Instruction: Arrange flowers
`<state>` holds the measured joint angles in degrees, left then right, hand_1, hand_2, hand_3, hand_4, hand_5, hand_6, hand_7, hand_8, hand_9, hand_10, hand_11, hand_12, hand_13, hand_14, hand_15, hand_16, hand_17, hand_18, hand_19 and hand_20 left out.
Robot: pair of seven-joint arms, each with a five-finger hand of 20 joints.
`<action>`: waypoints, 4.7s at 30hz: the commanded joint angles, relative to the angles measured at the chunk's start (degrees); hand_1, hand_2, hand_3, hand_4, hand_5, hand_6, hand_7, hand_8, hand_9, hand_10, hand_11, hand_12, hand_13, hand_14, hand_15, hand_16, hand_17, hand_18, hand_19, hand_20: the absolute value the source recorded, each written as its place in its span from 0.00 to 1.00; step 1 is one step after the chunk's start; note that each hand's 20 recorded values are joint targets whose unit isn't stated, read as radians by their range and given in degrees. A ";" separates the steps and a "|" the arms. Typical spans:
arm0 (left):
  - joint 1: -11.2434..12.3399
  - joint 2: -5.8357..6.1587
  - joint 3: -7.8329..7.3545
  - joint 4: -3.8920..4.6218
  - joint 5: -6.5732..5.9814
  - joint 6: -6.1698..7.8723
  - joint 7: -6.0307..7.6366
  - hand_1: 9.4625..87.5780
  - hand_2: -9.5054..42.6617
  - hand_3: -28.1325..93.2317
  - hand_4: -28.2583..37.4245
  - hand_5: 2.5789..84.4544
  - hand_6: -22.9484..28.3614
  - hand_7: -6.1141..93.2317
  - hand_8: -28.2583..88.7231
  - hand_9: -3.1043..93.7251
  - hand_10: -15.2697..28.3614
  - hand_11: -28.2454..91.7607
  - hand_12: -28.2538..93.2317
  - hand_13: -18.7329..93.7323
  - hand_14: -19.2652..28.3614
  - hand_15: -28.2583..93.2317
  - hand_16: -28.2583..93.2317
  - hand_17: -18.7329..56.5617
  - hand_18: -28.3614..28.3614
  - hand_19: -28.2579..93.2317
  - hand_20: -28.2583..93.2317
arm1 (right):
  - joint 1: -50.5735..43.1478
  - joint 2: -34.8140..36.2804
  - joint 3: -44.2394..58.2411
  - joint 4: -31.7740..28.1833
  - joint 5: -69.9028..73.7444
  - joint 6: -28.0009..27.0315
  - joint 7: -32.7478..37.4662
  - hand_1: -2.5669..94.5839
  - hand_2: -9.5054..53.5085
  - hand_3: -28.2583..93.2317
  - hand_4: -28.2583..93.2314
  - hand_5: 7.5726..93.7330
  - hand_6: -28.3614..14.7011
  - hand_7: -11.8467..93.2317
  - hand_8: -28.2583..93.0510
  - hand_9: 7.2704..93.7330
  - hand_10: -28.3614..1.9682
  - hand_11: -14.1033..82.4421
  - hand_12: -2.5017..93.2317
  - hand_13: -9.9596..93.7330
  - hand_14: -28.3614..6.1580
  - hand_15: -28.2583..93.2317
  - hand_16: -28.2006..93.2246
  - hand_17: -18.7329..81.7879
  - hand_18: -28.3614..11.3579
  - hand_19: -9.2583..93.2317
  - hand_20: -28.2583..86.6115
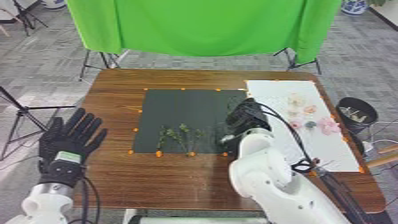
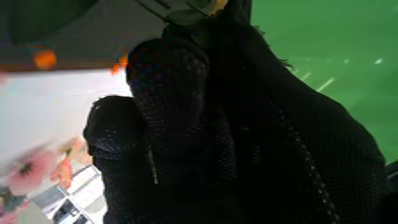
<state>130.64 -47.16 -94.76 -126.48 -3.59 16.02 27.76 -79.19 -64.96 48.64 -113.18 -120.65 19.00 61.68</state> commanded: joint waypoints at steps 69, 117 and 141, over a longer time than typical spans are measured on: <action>-1.74 -0.62 2.31 0.15 -1.30 0.26 0.55 0.24 0.50 0.82 0.00 0.48 0.63 0.23 0.16 0.43 0.72 0.43 0.34 0.42 0.73 0.56 0.18 0.14 0.77 0.57 0.32 | -14.63 14.98 29.28 2.31 -5.22 -29.61 -18.85 0.60 0.00 0.79 0.00 0.51 0.58 0.27 0.13 0.49 0.57 0.25 0.16 0.71 0.62 0.60 0.48 0.53 0.20 0.91 0.54; -1.84 -0.34 2.85 0.45 0.57 2.43 -0.39 0.24 0.50 0.82 0.00 0.48 0.63 0.23 0.16 0.43 0.72 0.43 0.34 0.42 0.73 0.56 0.18 0.14 0.77 0.57 0.32 | 15.41 -6.71 -11.24 14.87 -9.29 -17.15 -38.83 0.65 0.00 0.77 0.00 0.85 0.68 0.35 0.26 0.86 0.65 0.19 0.29 0.84 0.69 0.50 0.57 0.56 0.20 0.89 0.57; -5.13 1.10 5.06 1.03 0.71 3.16 -2.20 0.24 0.50 0.82 0.00 0.48 0.63 0.23 0.16 0.43 0.72 0.43 0.34 0.42 0.73 0.56 0.18 0.14 0.77 0.57 0.32 | 20.01 -13.88 -19.76 26.04 -15.31 -23.87 -32.03 0.64 0.00 0.80 0.00 0.83 0.65 0.35 0.26 0.84 0.64 0.20 0.30 0.84 0.68 0.49 0.58 0.57 0.17 0.90 0.57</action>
<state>125.53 -45.88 -89.60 -125.60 -2.59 18.90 25.93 -58.84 -77.83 28.32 -87.20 -134.46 -1.28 30.00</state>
